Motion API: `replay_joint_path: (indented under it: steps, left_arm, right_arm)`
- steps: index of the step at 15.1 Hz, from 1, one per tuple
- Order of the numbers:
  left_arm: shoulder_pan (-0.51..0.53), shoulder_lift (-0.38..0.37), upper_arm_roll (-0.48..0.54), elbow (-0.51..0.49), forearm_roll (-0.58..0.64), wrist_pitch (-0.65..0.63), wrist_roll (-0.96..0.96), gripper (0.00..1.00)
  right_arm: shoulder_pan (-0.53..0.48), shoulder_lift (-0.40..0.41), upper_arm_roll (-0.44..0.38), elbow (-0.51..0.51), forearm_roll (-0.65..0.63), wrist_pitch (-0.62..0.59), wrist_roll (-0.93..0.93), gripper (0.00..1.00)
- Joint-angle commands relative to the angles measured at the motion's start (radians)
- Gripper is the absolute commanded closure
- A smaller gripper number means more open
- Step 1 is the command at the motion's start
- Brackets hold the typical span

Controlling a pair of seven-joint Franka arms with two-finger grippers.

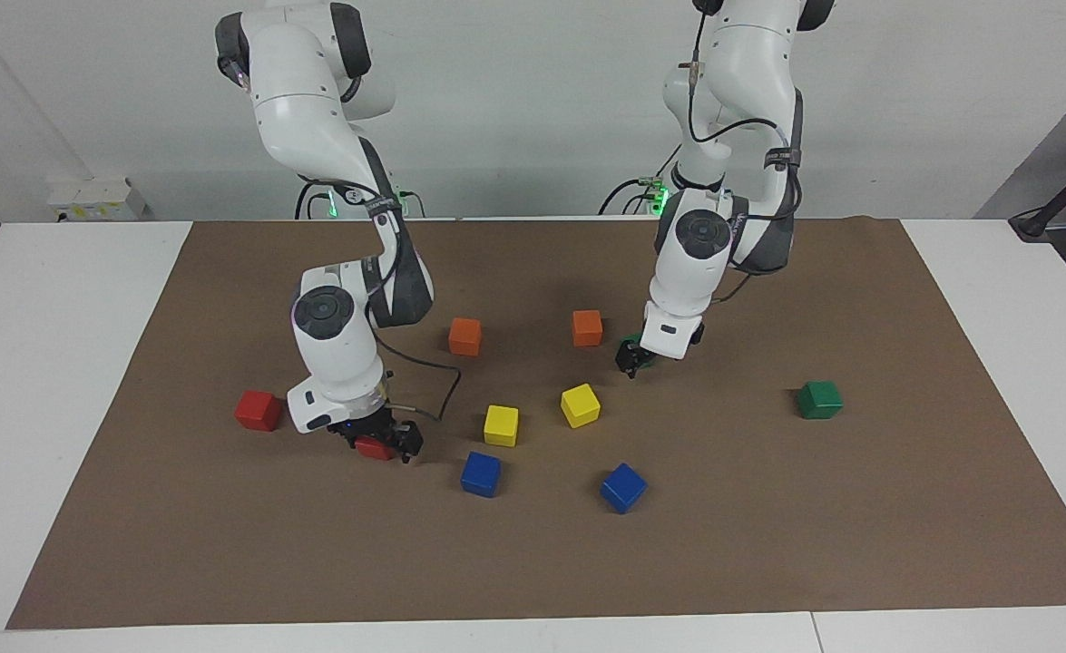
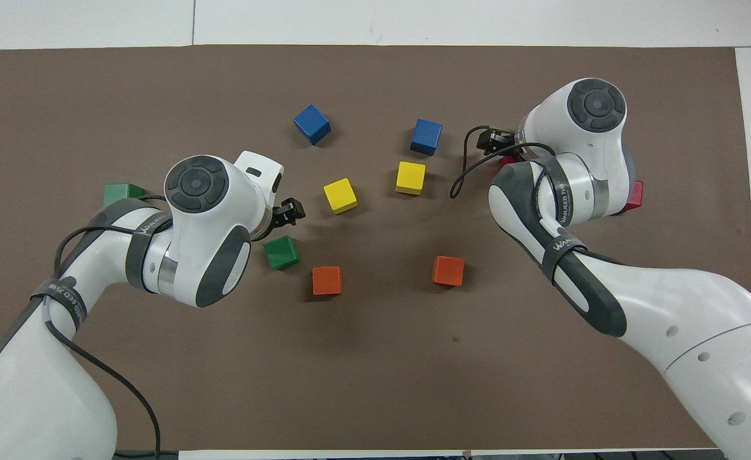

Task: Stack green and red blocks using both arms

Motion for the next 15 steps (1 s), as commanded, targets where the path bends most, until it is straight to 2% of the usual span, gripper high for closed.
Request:
replay_joint_path:
  steps: [1, 2, 3, 4, 10, 12, 13, 14, 15]
  left_arm:
    - [-0.044, -0.044, 0.018, -0.066, -0.006, 0.028, -0.046, 0.00]
    - [-0.044, -0.044, 0.018, -0.068, -0.006, 0.027, -0.043, 0.00]
    - [-0.044, -0.044, 0.018, -0.074, -0.006, 0.028, -0.040, 0.00]
    - [-0.044, -0.044, 0.018, -0.083, -0.006, 0.031, -0.037, 0.00]
    - [-0.058, -0.037, 0.018, -0.124, -0.006, 0.099, -0.072, 0.00]
    - [-0.064, -0.037, 0.018, -0.126, -0.006, 0.096, -0.077, 0.15]
    - [-0.065, -0.039, 0.018, -0.126, -0.006, 0.094, -0.089, 0.37]
    - [-0.070, -0.039, 0.018, -0.126, -0.006, 0.088, -0.100, 0.79]
    - [-0.070, -0.040, 0.019, -0.123, -0.006, 0.076, -0.092, 1.00]
  right_arm:
    - [-0.011, -0.012, 0.007, -0.030, -0.012, 0.032, -0.001, 0.05]
    - [-0.013, -0.013, 0.007, -0.034, -0.012, 0.032, -0.009, 0.41]
    - [-0.016, -0.015, 0.007, -0.036, -0.012, 0.032, -0.012, 0.87]
    - [-0.016, -0.015, 0.007, -0.036, -0.012, 0.029, -0.009, 1.00]
    - [-0.025, -0.025, 0.007, -0.018, -0.012, -0.034, -0.040, 1.00]
    - [-0.040, -0.068, 0.005, -0.008, -0.010, -0.101, -0.101, 1.00]
    - [-0.066, -0.097, 0.005, -0.004, -0.010, -0.153, -0.141, 1.00]
    - [-0.103, -0.129, 0.005, 0.001, -0.004, -0.195, -0.208, 1.00]
    - [-0.141, -0.157, 0.005, -0.004, 0.002, -0.224, -0.275, 1.00]
